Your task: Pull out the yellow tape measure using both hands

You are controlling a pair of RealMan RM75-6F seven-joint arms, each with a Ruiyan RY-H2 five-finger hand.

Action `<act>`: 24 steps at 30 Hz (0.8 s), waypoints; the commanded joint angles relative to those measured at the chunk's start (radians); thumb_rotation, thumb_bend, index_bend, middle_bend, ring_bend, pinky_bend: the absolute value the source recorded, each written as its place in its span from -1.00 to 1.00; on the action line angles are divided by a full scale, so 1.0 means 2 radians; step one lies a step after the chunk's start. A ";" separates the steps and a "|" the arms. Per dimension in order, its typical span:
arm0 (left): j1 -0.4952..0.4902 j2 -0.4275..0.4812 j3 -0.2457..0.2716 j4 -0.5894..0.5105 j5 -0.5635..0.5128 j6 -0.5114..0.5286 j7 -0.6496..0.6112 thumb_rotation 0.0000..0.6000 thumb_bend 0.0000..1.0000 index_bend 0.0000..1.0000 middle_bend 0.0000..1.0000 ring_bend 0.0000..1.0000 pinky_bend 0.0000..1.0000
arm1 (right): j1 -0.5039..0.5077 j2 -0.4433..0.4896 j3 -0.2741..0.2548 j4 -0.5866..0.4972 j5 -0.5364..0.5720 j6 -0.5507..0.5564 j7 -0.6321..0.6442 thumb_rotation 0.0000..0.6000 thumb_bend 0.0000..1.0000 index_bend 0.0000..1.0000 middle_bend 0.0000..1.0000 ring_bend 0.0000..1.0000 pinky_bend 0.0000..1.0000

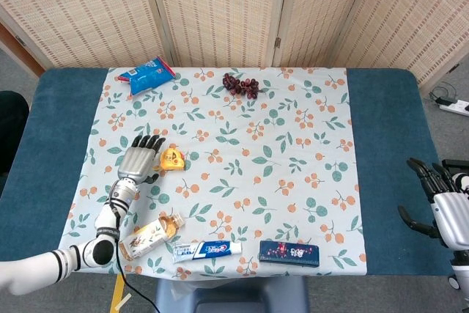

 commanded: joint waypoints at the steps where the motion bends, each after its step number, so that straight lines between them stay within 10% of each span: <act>1: -0.017 -0.018 0.001 0.020 -0.017 -0.007 0.013 1.00 -0.32 -0.75 -0.83 -0.81 -1.00 | 0.000 0.000 0.000 0.000 0.000 0.000 0.000 1.00 -0.21 -0.80 -0.77 -0.70 -0.90; 24: -0.068 -0.086 -0.001 0.115 -0.094 -0.019 0.041 1.00 -0.32 -0.51 -0.57 -0.65 -1.00 | -0.002 -0.005 0.003 0.014 0.011 -0.009 0.013 1.00 -0.21 -0.80 -0.76 -0.70 -0.90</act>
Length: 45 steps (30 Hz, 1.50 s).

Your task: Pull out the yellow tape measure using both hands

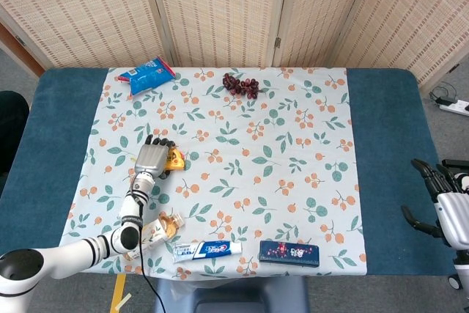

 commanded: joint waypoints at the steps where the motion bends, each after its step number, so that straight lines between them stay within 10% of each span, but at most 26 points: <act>1: -0.005 -0.005 0.000 0.007 -0.003 0.000 0.004 1.00 -0.32 -0.50 -0.56 -0.64 -1.00 | 0.000 -0.001 0.000 0.001 0.000 -0.001 0.001 1.00 -0.21 -0.80 -0.76 -0.70 -0.90; 23: -0.003 -0.017 -0.004 0.025 0.042 0.013 -0.050 1.00 -0.31 0.04 -0.07 -0.29 -0.97 | 0.000 0.000 0.003 -0.001 -0.002 -0.002 -0.005 1.00 -0.21 -0.77 -0.74 -0.69 -0.90; 45: -0.010 0.084 -0.098 -0.295 -0.008 0.100 -0.083 1.00 -0.31 0.05 -0.06 -0.24 -0.81 | 0.168 -0.172 0.093 -0.103 0.030 -0.121 -0.208 1.00 -0.21 -0.76 -0.81 -0.73 -0.90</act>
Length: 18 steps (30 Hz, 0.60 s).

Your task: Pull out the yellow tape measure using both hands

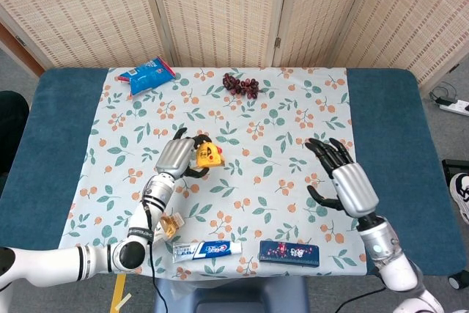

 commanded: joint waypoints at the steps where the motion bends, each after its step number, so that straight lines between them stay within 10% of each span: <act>1: -0.012 0.010 -0.018 -0.032 -0.023 0.015 0.000 1.00 -0.31 0.05 -0.07 -0.24 -0.81 | 0.033 -0.044 0.023 -0.001 0.027 -0.022 -0.037 1.00 -0.21 -0.76 -0.83 -0.73 -0.90; 18: -0.050 -0.006 -0.017 -0.057 -0.067 0.053 0.012 1.00 -0.31 0.06 -0.06 -0.24 -0.80 | 0.105 -0.147 0.053 0.058 0.085 -0.049 -0.087 1.00 -0.21 -0.76 -0.88 -0.76 -0.90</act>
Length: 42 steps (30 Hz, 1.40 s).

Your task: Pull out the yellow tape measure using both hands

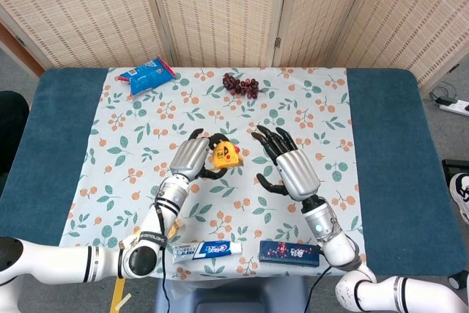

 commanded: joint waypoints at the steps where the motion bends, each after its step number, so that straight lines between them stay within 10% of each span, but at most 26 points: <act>1: -0.005 -0.003 0.001 -0.001 -0.004 0.004 0.003 1.00 -0.31 0.06 -0.06 -0.24 -0.79 | 0.008 -0.008 0.003 0.008 0.006 -0.004 -0.004 1.00 -0.21 -0.76 -0.88 -0.76 -0.90; 42: -0.020 -0.004 0.018 -0.019 -0.007 0.034 -0.001 1.00 -0.31 0.09 -0.04 -0.24 -0.74 | 0.041 -0.042 0.003 0.037 0.042 0.012 -0.036 1.00 -0.21 -0.76 -0.88 -0.77 -0.90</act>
